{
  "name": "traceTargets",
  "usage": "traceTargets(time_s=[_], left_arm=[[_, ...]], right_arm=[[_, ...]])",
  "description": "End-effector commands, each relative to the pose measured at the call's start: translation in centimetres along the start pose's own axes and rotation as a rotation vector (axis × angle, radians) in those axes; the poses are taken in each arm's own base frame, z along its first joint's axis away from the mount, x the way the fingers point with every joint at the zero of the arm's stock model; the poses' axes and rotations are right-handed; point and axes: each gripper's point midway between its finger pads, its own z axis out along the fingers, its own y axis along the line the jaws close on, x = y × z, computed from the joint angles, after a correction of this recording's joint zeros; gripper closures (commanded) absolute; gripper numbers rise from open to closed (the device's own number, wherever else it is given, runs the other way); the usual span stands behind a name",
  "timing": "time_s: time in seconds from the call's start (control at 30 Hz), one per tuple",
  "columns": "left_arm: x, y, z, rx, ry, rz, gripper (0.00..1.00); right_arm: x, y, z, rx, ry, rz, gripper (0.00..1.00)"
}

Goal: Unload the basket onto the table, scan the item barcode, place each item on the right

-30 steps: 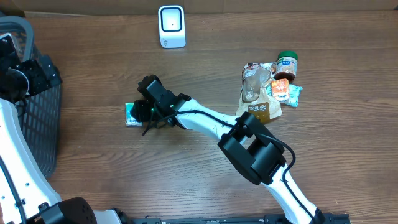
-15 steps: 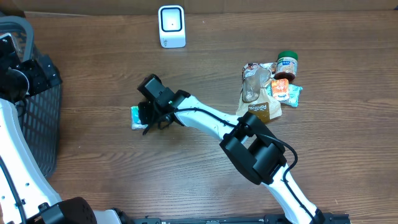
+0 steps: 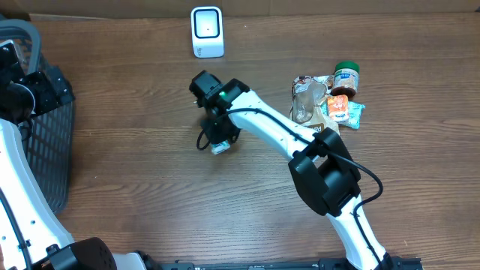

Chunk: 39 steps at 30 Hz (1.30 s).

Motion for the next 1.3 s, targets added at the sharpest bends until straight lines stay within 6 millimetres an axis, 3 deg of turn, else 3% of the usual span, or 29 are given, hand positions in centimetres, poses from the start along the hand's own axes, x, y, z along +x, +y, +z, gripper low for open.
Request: traceTargets(time_s=[0.0,0.07,0.2,0.3,0.4,0.47,0.53,0.8,0.93,1.0,1.27], left_arm=[[-0.6,-0.3,-0.7,0.011,-0.024,-0.005,0.01],[-0.6,-0.3,-0.7,0.011,-0.024,-0.005,0.0],[-0.6,-0.3,-0.7,0.011,-0.024,-0.005,0.0],[-0.6,-0.3,-0.7,0.011,-0.024,-0.005,0.01],[-0.6,-0.3,-0.7,0.011,-0.024,-0.005,0.01],[-0.6,-0.3,-0.7,0.011,-0.024,-0.005,0.0],[-0.6,-0.3,-0.7,0.011,-0.024,-0.005,0.0],[-0.6,-0.3,-0.7,0.011,-0.024,-0.005,0.01],[-0.6,-0.3,-0.7,0.011,-0.024,-0.005,0.0],[-0.6,-0.3,-0.7,0.011,-0.024,-0.005,0.01],[-0.6,-0.3,-0.7,0.011,-0.024,-0.005,0.01]], right_arm=[[-1.4,-1.9,-2.9,0.065,-0.066,-0.069,0.6],[-1.5,-2.1,-3.2,0.065,-0.07,-0.064,0.45],[-1.6,-1.2,-4.3,0.014,-0.067,-0.065,0.46],[-1.1,1.5,-4.8,-0.125,-0.046,-0.075,0.59],[-0.4,4.7,-5.1,-0.282,-0.017,-0.057,0.83],[-0.3,5.5,-4.9,-0.3,-0.006,0.005,0.93],[-0.1,5.5,-4.1,-0.269,0.003,0.081,0.96],[3.4,2.1,0.8,-0.07,0.084,0.295,0.96],[4.6,-1.4,1.3,0.043,0.115,0.372,0.96],[4.5,-3.9,1.1,0.093,0.105,0.416,0.96],[1.1,-9.6,0.8,0.068,-0.013,0.512,0.95]])
